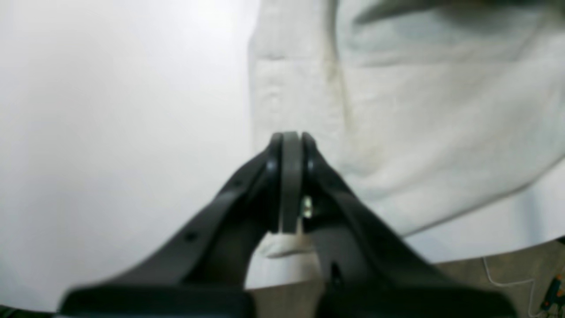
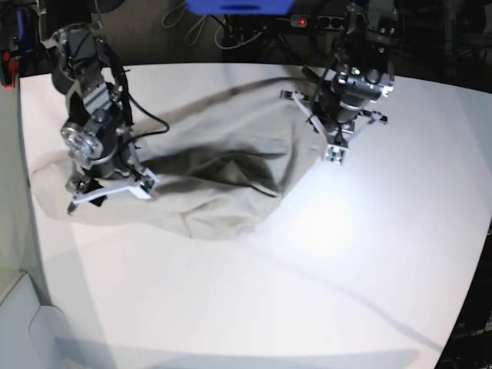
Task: Layout the t-shirt on the table in an organized manner, then fold the t-shirt properly
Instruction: 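Grasp the t-shirt's bunched fold with the right gripper and pull outward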
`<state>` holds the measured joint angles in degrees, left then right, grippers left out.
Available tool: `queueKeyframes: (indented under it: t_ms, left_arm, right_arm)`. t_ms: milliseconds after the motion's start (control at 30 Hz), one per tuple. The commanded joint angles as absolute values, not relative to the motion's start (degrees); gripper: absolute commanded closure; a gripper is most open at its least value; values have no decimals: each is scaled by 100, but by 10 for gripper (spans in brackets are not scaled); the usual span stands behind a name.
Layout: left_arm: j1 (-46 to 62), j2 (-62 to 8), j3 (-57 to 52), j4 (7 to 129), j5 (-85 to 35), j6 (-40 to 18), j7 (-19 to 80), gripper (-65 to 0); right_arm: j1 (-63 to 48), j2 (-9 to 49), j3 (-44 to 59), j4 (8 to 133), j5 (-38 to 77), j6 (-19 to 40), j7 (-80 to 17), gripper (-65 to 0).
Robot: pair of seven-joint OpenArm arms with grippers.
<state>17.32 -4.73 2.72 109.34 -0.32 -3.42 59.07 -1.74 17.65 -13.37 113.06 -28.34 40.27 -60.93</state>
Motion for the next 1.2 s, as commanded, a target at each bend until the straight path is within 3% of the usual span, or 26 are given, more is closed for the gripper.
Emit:
queueKeyframes:
  t_ms: [0,300,600,800,933,1033,1167]
  left_arm:
    - [1684,-470,268,10897,-40,-312,5859,-2]
    - [1490,-505,268,10141,-40,-347,5842,-2]
    - [1525,-514,268,10141,-40,-347,5842,-2]
    - [1552,-479,277,10193,-40,-347,5842,-2]
    - [1552,-479,277,10193,-40,-347,5851,-2]
    - [1587,-470,277,10202,-40,-338,5851,-2]
    - [1631,-462,277,10202,-40,-330,5851,-2]
  right_arm:
    - [-101,1815,-1297,11459,-2914,4000,-6088,-298]
    - [-119,1833,-1358,11670,-2914,4000,-6044,-298]
    - [1095,1121,-2158,11565,-2897,4000,-6088,-302]
    - [2009,321,-2782,9824,-2897,4000,-6097,-302]
    - [2703,-444,-2774,8101,-2879,4000,-6352,-301]
    - [3020,-900,-2677,7468,-2879,4000,-6387,-302]
    - [3275,-900,-2545,6967,-2844,4000,-6343,-302]
